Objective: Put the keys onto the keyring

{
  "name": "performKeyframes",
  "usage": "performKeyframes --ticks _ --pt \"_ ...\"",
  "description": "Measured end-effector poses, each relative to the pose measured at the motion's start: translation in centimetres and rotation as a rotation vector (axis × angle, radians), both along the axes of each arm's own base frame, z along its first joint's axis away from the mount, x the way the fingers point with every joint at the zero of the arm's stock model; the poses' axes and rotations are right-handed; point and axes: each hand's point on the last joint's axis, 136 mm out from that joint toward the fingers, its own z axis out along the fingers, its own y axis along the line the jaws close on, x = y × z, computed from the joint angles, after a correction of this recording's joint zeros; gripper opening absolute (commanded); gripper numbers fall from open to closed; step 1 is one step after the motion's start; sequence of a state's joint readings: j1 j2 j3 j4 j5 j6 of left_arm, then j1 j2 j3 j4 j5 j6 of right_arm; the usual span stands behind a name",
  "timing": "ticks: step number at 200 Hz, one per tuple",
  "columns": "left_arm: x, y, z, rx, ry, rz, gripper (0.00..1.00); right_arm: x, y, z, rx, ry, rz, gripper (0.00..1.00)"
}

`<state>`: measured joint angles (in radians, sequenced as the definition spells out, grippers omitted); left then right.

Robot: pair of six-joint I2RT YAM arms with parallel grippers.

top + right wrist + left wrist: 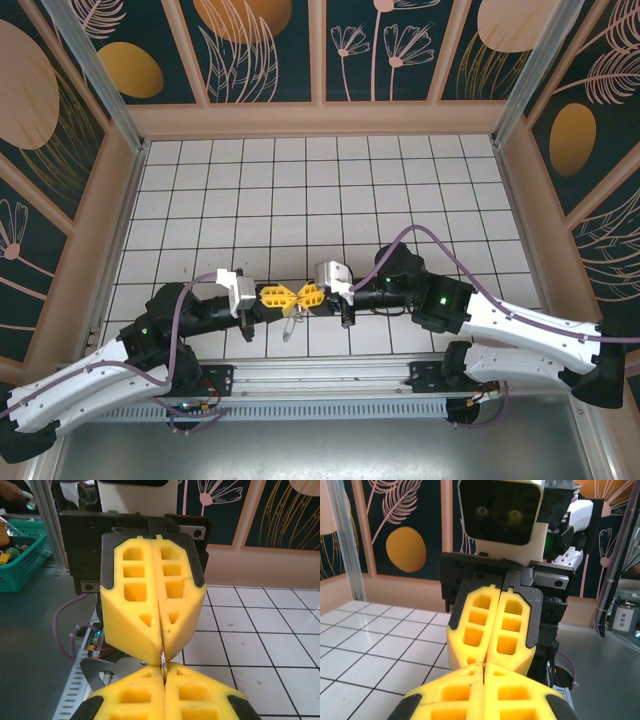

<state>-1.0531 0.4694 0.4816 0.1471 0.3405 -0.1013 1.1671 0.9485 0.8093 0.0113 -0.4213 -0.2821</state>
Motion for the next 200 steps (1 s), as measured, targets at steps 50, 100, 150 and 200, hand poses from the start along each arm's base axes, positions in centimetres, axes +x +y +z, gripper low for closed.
performKeyframes --ticks 50,100,150,200 --pt "0.9 -0.5 -0.5 0.094 0.016 0.036 0.06 0.8 -0.2 -0.5 -0.048 -0.010 -0.036 0.00" --pt "2.8 -0.8 -2.0 0.304 0.006 0.114 0.13 2.7 0.0 -1.8 -0.206 -0.045 -0.094 0.00" --pt "3.6 -1.2 -4.7 0.418 0.011 0.126 0.00 3.5 -0.4 -4.5 -0.363 -0.056 -0.115 0.00" --pt "3.0 -0.8 -3.7 0.330 -0.002 0.120 0.00 3.2 -0.3 -3.7 -0.329 -0.068 -0.101 0.07"
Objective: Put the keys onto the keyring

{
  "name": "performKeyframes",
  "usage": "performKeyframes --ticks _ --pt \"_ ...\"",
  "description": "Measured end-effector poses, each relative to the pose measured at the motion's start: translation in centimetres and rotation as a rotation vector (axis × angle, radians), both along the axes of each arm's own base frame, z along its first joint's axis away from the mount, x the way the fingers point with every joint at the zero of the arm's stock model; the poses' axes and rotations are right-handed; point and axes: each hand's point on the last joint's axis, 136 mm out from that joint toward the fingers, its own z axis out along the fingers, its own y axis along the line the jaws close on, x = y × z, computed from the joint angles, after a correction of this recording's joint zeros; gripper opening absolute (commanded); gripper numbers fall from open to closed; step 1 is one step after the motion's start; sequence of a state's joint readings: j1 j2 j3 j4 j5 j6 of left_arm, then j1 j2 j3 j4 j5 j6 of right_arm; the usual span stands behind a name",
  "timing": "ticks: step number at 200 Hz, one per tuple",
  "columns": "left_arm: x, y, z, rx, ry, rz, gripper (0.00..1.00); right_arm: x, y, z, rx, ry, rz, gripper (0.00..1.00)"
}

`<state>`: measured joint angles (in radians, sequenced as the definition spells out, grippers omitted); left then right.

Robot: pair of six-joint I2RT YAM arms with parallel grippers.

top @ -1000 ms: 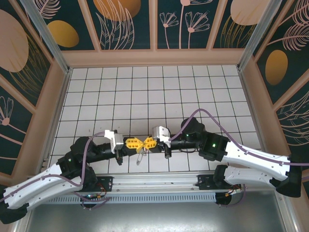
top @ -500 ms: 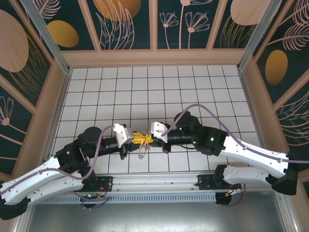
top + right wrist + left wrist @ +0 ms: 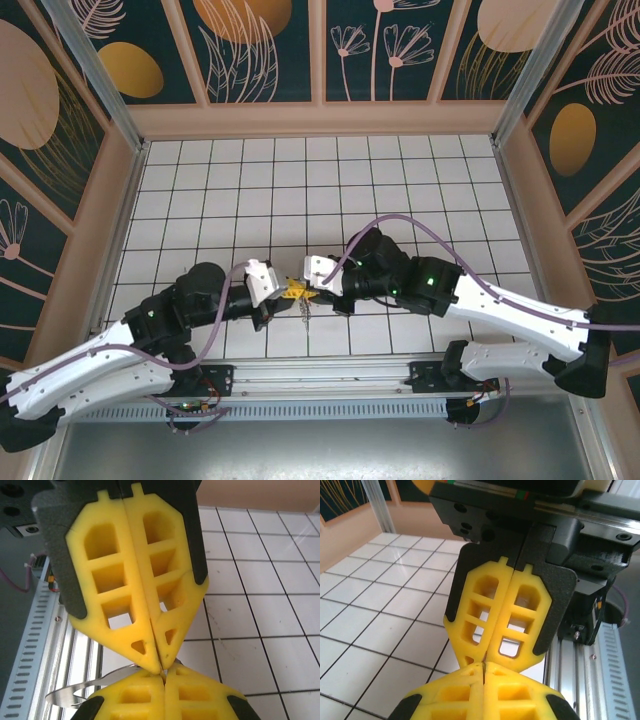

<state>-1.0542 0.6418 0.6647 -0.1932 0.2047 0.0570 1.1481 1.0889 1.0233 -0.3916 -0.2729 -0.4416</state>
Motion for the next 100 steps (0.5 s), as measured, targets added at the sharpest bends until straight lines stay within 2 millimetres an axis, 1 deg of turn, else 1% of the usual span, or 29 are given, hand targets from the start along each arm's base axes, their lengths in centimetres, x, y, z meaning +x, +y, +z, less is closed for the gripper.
performKeyframes --ticks 20,38,67,100 --pt "-0.7 0.3 1.4 -0.095 -0.007 -0.021 0.00 -0.7 0.1 1.4 0.078 -0.008 0.028 0.14" --pt "-1.4 0.6 2.7 -0.173 -0.009 -0.044 0.00 -1.4 0.1 2.8 0.160 -0.016 0.054 0.16" --pt "-2.0 0.8 3.9 -0.249 -0.014 -0.066 0.00 -2.0 0.0 3.8 0.254 -0.016 0.078 0.15" --pt "-2.1 0.9 3.8 -0.283 -0.021 -0.070 0.00 -2.4 0.4 3.8 0.302 0.008 0.093 0.10"
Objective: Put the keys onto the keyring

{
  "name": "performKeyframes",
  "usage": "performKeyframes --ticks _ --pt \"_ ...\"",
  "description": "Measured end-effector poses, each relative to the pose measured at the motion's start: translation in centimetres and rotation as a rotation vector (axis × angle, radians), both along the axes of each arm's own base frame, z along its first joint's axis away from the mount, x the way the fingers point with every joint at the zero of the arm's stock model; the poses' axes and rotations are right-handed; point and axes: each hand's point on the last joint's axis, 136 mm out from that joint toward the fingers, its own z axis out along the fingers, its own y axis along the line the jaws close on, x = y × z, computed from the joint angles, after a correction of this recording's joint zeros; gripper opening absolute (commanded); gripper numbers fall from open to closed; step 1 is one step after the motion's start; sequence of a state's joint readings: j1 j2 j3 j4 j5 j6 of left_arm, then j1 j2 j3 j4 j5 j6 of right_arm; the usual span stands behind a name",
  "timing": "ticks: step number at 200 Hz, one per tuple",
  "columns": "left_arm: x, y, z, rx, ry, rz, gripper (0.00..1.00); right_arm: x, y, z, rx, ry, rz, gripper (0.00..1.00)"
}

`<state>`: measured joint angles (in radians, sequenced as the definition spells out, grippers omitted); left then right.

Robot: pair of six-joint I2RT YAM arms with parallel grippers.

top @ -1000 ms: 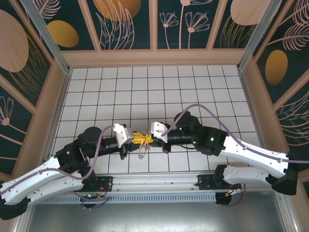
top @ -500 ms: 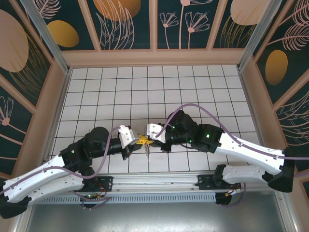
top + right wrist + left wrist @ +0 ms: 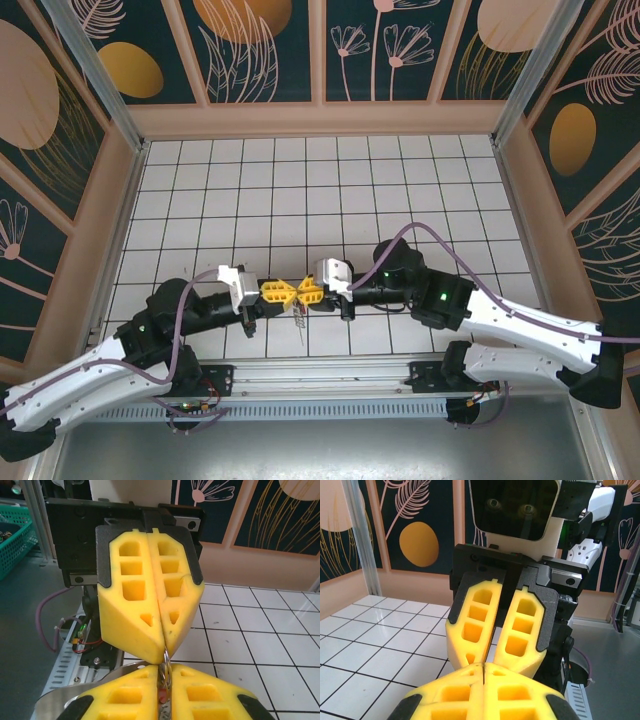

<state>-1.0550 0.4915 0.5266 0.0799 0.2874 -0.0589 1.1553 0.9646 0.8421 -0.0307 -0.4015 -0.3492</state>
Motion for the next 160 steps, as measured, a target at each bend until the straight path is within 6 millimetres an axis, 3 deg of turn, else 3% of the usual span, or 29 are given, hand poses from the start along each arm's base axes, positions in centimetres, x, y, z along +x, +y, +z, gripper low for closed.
performKeyframes --ticks 21,60,74,86,126,139,149,160 --pt "-0.1 0.1 0.0 -0.019 -0.008 0.000 0.00 0.0 0.1 0.1 0.017 0.014 0.001 0.00" --pt "0.2 0.1 -0.1 -0.014 -0.009 0.014 0.00 0.2 0.1 0.0 0.011 0.026 -0.014 0.00" --pt "0.8 0.0 -0.6 0.034 0.002 0.040 0.11 0.9 0.2 -0.5 -0.031 0.030 -0.042 0.00" --pt "1.5 -0.2 -0.8 0.080 0.008 0.072 0.14 1.6 0.3 -0.8 -0.075 0.029 -0.069 0.00" --pt "3.5 -0.7 -3.4 0.259 0.030 0.148 0.16 3.3 0.1 -3.2 -0.250 0.005 -0.127 0.00" --pt "3.7 -0.8 -4.2 0.295 0.033 0.152 0.11 3.4 -0.1 -3.9 -0.293 0.001 -0.133 0.00" --pt "3.7 -0.9 -4.6 0.310 0.038 0.149 0.00 3.5 -0.3 -4.3 -0.317 -0.008 -0.133 0.00" --pt "3.7 -1.0 -4.9 0.322 0.031 0.147 0.00 3.6 -0.3 -4.5 -0.336 -0.013 -0.134 0.00"
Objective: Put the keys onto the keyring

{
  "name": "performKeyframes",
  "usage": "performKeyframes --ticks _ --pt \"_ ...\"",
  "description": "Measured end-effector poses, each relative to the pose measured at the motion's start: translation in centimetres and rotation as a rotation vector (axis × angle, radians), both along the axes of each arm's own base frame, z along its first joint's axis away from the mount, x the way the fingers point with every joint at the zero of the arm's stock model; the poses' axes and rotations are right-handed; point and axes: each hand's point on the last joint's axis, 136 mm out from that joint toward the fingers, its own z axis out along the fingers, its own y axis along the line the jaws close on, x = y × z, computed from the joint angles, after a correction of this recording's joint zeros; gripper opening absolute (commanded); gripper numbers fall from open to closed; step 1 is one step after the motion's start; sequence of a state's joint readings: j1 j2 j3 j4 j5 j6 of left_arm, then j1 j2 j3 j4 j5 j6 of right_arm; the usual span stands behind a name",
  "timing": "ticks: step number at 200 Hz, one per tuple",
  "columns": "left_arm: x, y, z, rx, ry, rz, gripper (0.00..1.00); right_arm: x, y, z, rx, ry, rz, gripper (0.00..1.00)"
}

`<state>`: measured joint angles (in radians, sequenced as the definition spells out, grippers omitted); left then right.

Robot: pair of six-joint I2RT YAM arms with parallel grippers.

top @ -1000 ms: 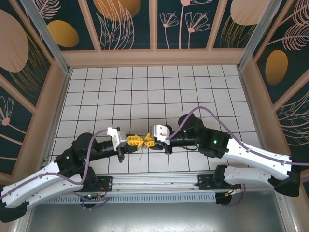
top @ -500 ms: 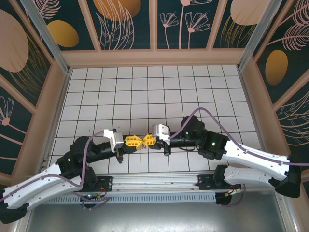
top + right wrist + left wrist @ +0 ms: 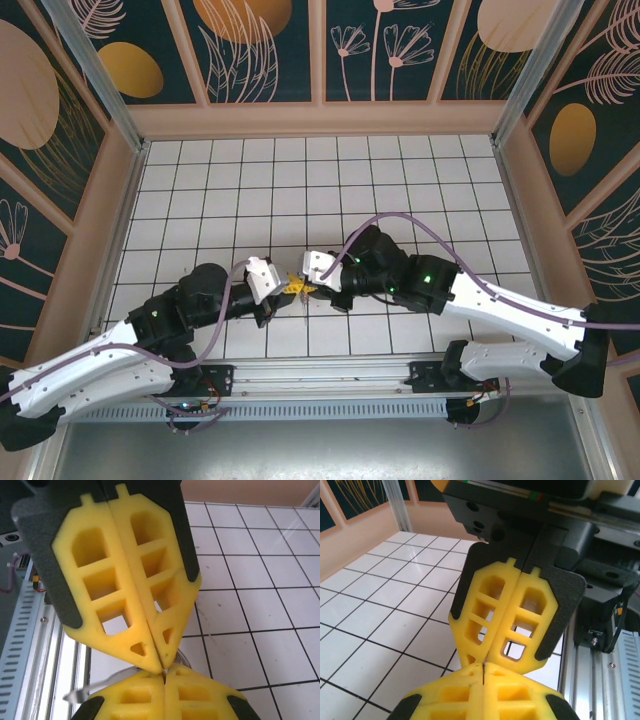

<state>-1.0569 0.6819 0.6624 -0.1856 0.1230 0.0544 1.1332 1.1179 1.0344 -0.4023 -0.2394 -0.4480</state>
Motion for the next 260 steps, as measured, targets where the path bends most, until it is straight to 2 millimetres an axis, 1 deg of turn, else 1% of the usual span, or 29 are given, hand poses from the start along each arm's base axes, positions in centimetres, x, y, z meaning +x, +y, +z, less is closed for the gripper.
performKeyframes --ticks 17,38,51,89,119,155,184,188,203,219,260 --pt "0.0 0.0 0.1 -0.002 -0.003 -0.002 0.00 0.0 -0.1 0.1 -0.013 -0.013 0.006 0.00" --pt "-0.3 0.1 0.6 -0.027 -0.009 -0.009 0.00 -0.1 0.0 0.3 -0.006 -0.014 0.012 0.10" --pt "-0.6 0.3 1.0 -0.058 -0.011 -0.019 0.00 -0.2 0.2 0.7 0.016 -0.014 0.020 0.14" --pt "-2.1 0.6 3.5 -0.204 -0.022 -0.077 0.00 -1.7 0.1 2.7 0.181 -0.012 0.058 0.22" --pt "-3.1 0.8 5.1 -0.283 -0.035 -0.121 0.00 -2.5 -0.1 3.9 0.289 -0.001 0.083 0.22" --pt "-3.9 1.3 5.9 -0.341 -0.043 -0.148 0.00 -3.1 0.2 4.3 0.350 0.027 0.108 0.20" --pt "-4.0 1.2 5.8 -0.343 -0.039 -0.155 0.00 -3.5 0.3 4.3 0.379 0.051 0.129 0.20" --pt "-4.0 1.2 5.8 -0.343 -0.038 -0.155 0.00 -3.6 0.3 4.4 0.383 0.054 0.132 0.19" --pt "-3.9 1.2 5.7 -0.341 -0.035 -0.155 0.00 -3.9 0.2 4.7 0.400 0.061 0.144 0.08" --pt "-4.1 1.2 5.8 -0.348 -0.039 -0.163 0.00 -4.1 0.1 5.0 0.411 0.069 0.149 0.01" --pt "-4.3 1.1 6.1 -0.369 -0.052 -0.179 0.00 -4.3 0.1 5.2 0.418 0.078 0.159 0.00"
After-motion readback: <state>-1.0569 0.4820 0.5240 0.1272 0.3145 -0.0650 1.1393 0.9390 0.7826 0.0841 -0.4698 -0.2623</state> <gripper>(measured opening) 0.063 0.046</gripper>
